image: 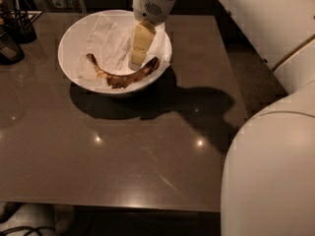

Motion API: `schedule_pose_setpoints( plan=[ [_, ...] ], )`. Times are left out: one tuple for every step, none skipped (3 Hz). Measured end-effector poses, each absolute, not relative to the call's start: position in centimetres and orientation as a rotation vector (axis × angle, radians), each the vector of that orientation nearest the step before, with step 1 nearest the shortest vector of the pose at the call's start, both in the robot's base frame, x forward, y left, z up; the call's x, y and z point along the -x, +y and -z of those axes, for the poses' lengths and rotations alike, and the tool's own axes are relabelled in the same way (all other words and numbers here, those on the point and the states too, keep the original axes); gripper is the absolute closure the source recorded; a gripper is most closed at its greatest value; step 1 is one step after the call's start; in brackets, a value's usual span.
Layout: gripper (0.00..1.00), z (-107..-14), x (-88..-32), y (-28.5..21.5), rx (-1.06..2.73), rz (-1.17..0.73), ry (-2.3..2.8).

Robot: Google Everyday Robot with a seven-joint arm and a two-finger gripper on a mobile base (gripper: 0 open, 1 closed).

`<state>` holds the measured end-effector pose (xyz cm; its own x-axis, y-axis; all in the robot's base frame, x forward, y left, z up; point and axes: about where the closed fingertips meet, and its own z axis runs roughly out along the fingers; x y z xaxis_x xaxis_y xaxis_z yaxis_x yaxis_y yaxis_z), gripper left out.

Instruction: Pick banana from white bowl

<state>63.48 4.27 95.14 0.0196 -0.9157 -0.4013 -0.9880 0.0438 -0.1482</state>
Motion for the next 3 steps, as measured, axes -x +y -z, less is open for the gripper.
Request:
schedule_pose_setpoints(
  plan=[
    [0.0,-94.7,-63.7,4.8,1.931,-0.211,1.959],
    [0.0,-93.8,-64.3,4.8,1.956,-0.153,1.969],
    [0.03,-92.6,-64.5,4.3,1.969,-0.131,1.978]
  ],
)
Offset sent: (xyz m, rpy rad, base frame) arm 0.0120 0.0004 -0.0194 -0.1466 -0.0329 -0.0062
